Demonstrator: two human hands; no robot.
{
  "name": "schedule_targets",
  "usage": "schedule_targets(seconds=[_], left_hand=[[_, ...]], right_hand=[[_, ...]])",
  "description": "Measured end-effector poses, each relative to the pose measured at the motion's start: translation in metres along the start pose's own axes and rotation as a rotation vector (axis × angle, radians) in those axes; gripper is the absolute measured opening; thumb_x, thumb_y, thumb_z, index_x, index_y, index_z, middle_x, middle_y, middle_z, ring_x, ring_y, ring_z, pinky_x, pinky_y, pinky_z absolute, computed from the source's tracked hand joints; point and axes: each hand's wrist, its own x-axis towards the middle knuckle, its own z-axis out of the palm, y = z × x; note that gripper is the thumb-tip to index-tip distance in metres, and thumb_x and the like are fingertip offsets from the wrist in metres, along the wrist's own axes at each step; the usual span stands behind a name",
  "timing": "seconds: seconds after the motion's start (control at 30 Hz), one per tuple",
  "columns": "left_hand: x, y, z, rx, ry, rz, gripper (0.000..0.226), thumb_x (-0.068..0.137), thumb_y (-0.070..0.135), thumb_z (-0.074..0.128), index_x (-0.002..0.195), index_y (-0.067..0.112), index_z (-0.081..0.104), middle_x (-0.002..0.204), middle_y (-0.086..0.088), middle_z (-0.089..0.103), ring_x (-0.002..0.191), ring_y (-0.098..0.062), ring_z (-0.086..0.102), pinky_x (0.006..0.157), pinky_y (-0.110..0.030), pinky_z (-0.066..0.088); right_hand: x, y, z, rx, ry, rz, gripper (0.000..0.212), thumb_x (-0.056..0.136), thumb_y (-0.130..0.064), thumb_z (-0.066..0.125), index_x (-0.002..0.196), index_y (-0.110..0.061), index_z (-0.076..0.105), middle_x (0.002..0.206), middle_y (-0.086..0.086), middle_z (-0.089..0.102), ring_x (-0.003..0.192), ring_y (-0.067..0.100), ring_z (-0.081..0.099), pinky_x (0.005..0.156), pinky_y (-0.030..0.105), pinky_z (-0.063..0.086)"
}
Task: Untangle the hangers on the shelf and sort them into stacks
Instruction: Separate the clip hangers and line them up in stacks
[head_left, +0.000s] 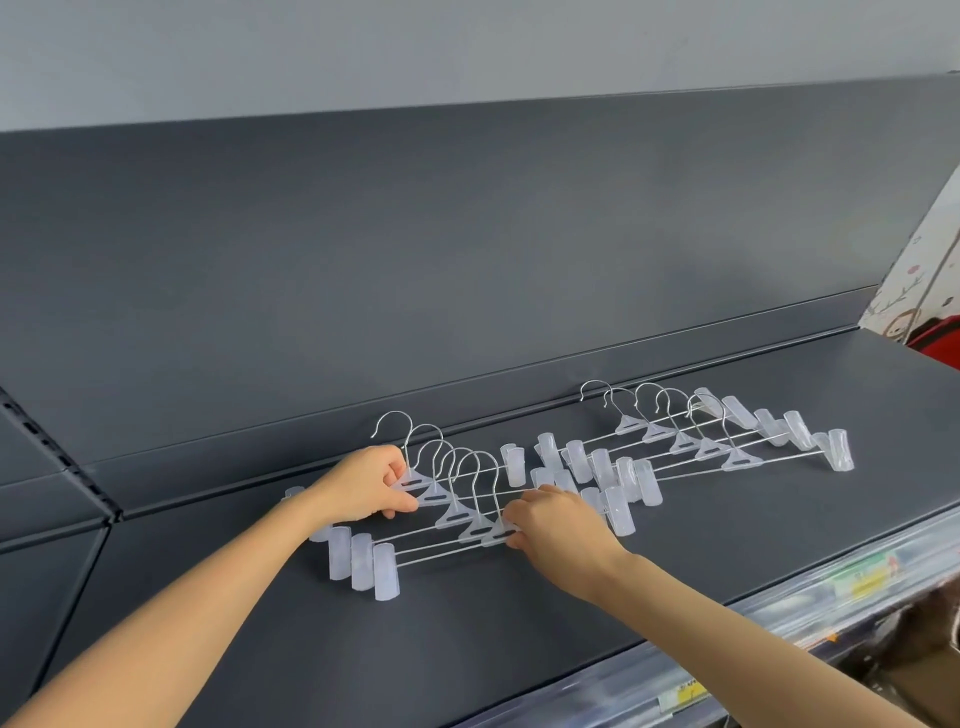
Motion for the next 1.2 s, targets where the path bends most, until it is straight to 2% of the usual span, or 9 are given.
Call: schedule_targets(seconds=[0.17, 0.27, 0.57, 0.7, 0.83, 0.93, 1.07, 1.2], left_hand=[[0.001, -0.004, 0.0, -0.017, 0.011, -0.004, 0.036, 0.076, 0.021, 0.076, 0.095, 0.0, 0.053, 0.083, -0.014, 0.069, 0.054, -0.002, 0.061, 0.06, -0.024, 0.045], [0.001, -0.003, 0.001, -0.015, 0.007, 0.005, 0.035, 0.076, 0.022, 0.075, 0.094, 0.001, 0.052, 0.077, -0.008, 0.066, 0.054, -0.002, 0.06, 0.06, -0.025, 0.044], [-0.004, 0.003, 0.008, -0.002, -0.023, 0.049, 0.028, 0.077, 0.022, 0.075, 0.089, 0.008, 0.054, 0.07, -0.001, 0.064, 0.053, -0.001, 0.06, 0.064, -0.028, 0.044], [-0.005, 0.008, 0.014, -0.008, -0.023, 0.055, 0.029, 0.077, 0.023, 0.074, 0.091, 0.007, 0.054, 0.071, -0.002, 0.064, 0.049, 0.003, 0.056, 0.059, -0.025, 0.042], [-0.004, 0.015, 0.02, -0.005, -0.025, 0.071, 0.033, 0.077, 0.026, 0.075, 0.093, 0.007, 0.054, 0.077, -0.007, 0.068, 0.051, 0.003, 0.057, 0.059, -0.024, 0.042], [-0.003, 0.019, 0.024, -0.009, -0.037, 0.063, 0.042, 0.073, 0.032, 0.077, 0.096, 0.006, 0.053, 0.073, -0.002, 0.067, 0.053, 0.0, 0.057, 0.061, -0.025, 0.043], [-0.001, 0.024, 0.03, -0.012, -0.053, 0.048, 0.048, 0.069, 0.036, 0.08, 0.099, 0.009, 0.054, 0.081, 0.001, 0.063, 0.062, -0.005, 0.055, 0.063, -0.026, 0.044], [0.007, 0.027, 0.033, 0.032, -0.029, 0.039, 0.044, 0.071, 0.039, 0.078, 0.099, 0.014, 0.055, 0.089, 0.002, 0.057, 0.072, -0.011, 0.047, 0.065, -0.026, 0.042]], right_hand=[[0.005, -0.001, 0.002, 0.001, -0.003, 0.007, 0.018, 0.095, -0.023, 0.048, 0.098, -0.008, 0.057, 0.098, 0.009, 0.06, 0.095, 0.028, 0.051, 0.069, 0.029, 0.028], [0.005, -0.001, 0.003, 0.006, -0.002, 0.014, 0.018, 0.095, -0.024, 0.049, 0.1, -0.009, 0.058, 0.099, 0.008, 0.06, 0.096, 0.028, 0.052, 0.07, 0.029, 0.03], [-0.012, -0.001, -0.002, 0.036, -0.03, 0.011, 0.014, 0.095, -0.021, 0.048, 0.082, -0.016, 0.046, 0.086, 0.004, 0.052, 0.082, 0.023, 0.04, 0.067, 0.029, 0.027], [-0.02, 0.004, -0.004, 0.025, -0.046, 0.011, 0.013, 0.095, -0.021, 0.048, 0.087, -0.012, 0.053, 0.085, 0.003, 0.048, 0.089, 0.025, 0.047, 0.068, 0.03, 0.03], [-0.03, 0.009, -0.006, 0.0, -0.041, 0.013, 0.016, 0.096, -0.021, 0.047, 0.097, -0.009, 0.058, 0.092, 0.006, 0.056, 0.094, 0.026, 0.05, 0.069, 0.03, 0.033], [-0.034, 0.013, -0.008, -0.005, -0.044, 0.026, 0.017, 0.096, -0.022, 0.047, 0.099, -0.01, 0.059, 0.099, 0.007, 0.059, 0.098, 0.026, 0.051, 0.072, 0.031, 0.036], [-0.039, 0.017, -0.009, -0.015, -0.053, 0.048, 0.02, 0.096, -0.024, 0.047, 0.105, -0.012, 0.059, 0.103, 0.006, 0.059, 0.101, 0.025, 0.051, 0.078, 0.031, 0.04], [-0.041, 0.021, -0.011, -0.02, -0.055, 0.062, 0.021, 0.097, -0.025, 0.045, 0.104, -0.011, 0.059, 0.102, 0.006, 0.058, 0.101, 0.025, 0.051, 0.075, 0.03, 0.037]])
